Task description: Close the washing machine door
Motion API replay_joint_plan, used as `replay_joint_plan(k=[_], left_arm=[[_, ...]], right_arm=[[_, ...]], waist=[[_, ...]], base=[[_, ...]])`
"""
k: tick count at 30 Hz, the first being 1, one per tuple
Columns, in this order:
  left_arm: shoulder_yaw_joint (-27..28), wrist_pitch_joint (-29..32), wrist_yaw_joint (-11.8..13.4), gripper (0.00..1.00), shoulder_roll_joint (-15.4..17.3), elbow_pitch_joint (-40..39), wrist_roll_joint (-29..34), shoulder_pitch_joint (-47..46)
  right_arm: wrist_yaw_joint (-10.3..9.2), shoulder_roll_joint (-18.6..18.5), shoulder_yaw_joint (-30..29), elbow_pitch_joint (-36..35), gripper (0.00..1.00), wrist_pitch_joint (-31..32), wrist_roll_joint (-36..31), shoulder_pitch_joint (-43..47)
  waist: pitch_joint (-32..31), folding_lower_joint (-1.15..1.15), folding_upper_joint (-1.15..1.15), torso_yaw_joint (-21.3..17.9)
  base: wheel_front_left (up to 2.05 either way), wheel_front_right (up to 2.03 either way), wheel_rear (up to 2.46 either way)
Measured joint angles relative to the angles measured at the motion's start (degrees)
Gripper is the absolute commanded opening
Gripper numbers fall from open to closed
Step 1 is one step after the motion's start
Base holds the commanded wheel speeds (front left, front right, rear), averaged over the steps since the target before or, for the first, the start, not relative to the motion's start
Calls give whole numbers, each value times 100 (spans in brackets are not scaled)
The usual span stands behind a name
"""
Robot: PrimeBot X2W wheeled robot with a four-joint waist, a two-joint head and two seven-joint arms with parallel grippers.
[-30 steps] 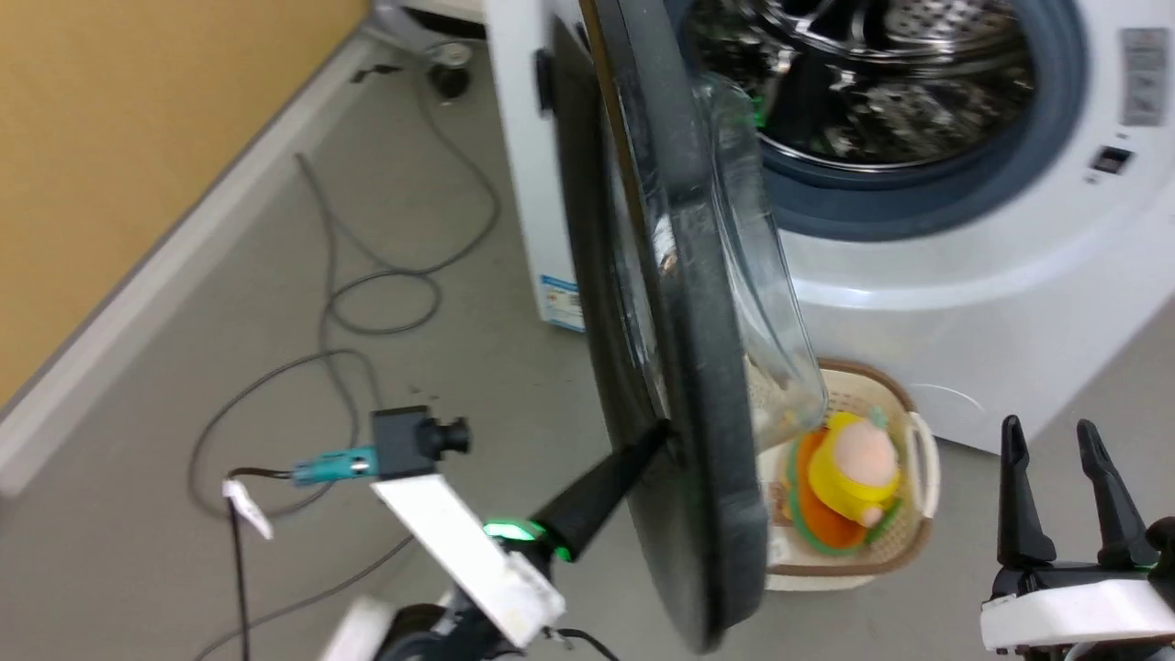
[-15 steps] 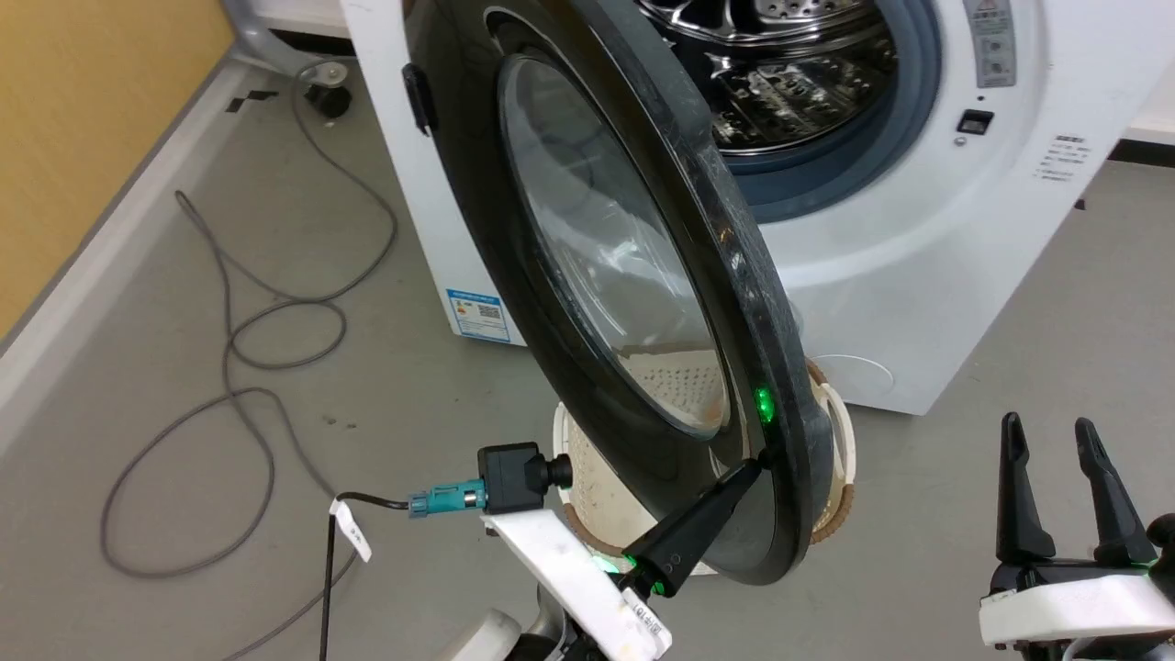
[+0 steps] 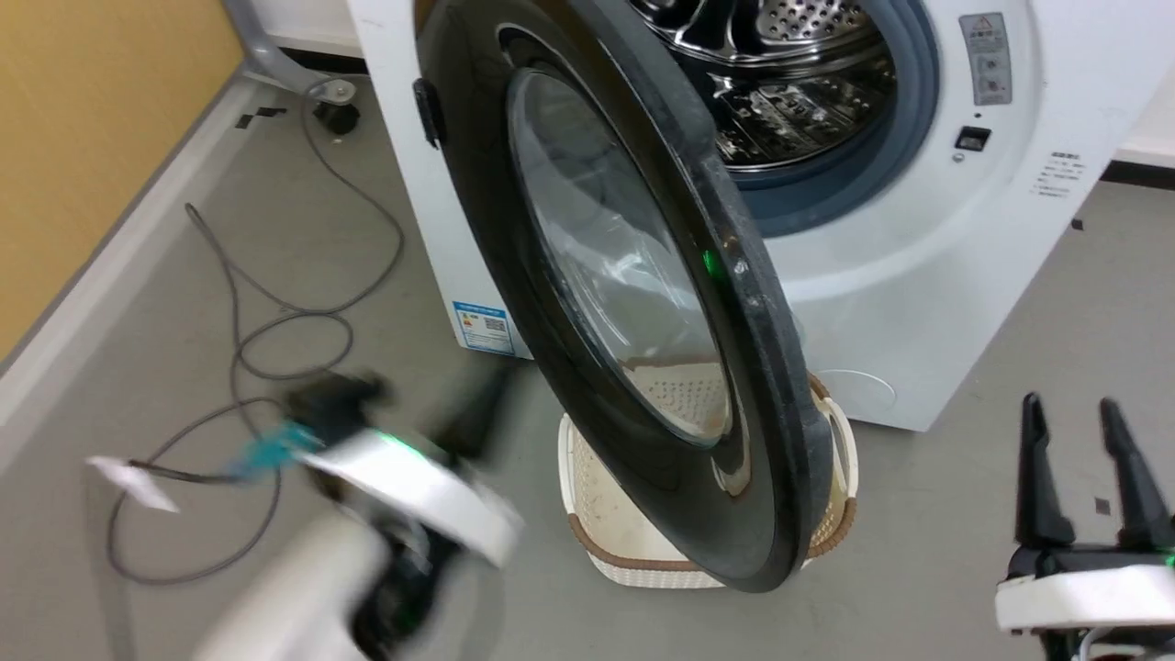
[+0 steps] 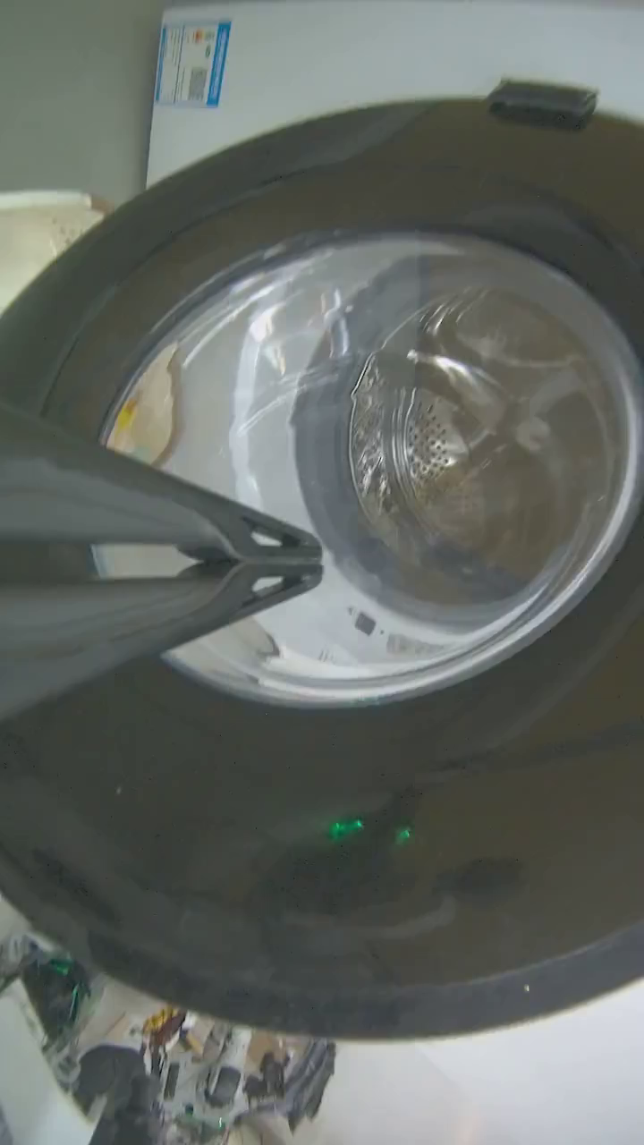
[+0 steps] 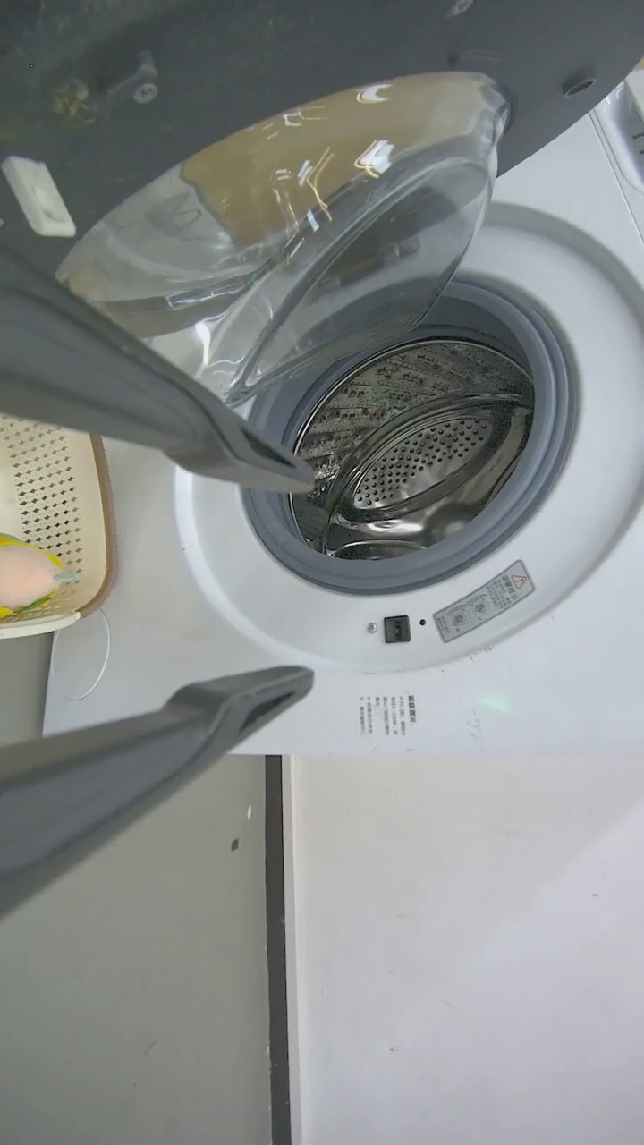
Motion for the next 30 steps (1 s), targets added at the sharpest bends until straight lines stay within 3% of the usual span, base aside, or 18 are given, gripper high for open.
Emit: replay_joint_plan(k=[4, 7, 11, 15, 16, 17, 24, 25, 27, 30], left_arm=[[1421, -10, 909, 0, -204, -164, 1846, 27], [1878, -10, 1444, 0, -259, -511, 3217, 201], [2198, -10, 1997, 0, -316, -855, 4264, 615], [2424, -10, 2235, 3, -402, -1015, 4603, 1006], [2476, -10, 2253, 69, -464, -1036, 4609, 1094], [2520, -10, 2258, 100, -495, -1055, 4660, 1182], [2802, -10, 2127, 100, -759, -1123, 4818, 1724], [2848, -10, 2062, 100, -801, -1116, 4820, 1783], [2927, -10, 1960, 100, -851, -1105, 4878, 1909], [2981, -10, 1830, 100, -890, -1055, 5034, 2058]], right_arm=[[0, 5, -120, -156, 100, 0, -26, -203], [0, 5, -236, -265, 100, 0, 3, -411], [0, 7, -369, -471, 100, 0, 29, -699], [0, 7, -353, -771, 100, 0, 245, -1035], [0, 7, -315, -845, 100, 0, 401, -1118], [0, 7, -283, -926, 100, 0, 567, -1188], [0, 7, 258, -1697, 100, -1, 1100, -1480], [0, 7, 389, -1802, 50, -2, 1137, -1507], [0, 1, 671, -2008, 0, -2, 1210, -1558], [0, -175, 1146, -2170, 0, -4, 1341, -1571]], waist=[[-12, 0, 0, 50], [-6, 0, 0, 43], [17, 0, 0, 57], [47, 0, 0, 99], [51, 0, 0, 113], [53, 0, 0, 125], [50, 0, 0, 206], [47, 0, 0, 213], [38, 0, 0, 219], [13, 0, 0, 222]], base=[[0, 0, 0], [0, 0, 0], [0, 0, 0], [0, 0, 0], [0, 0, 0], [0, 0, 0], [0, 0, 0], [0, 0, 0], [0, 0, 0], [0, 0, 0]])
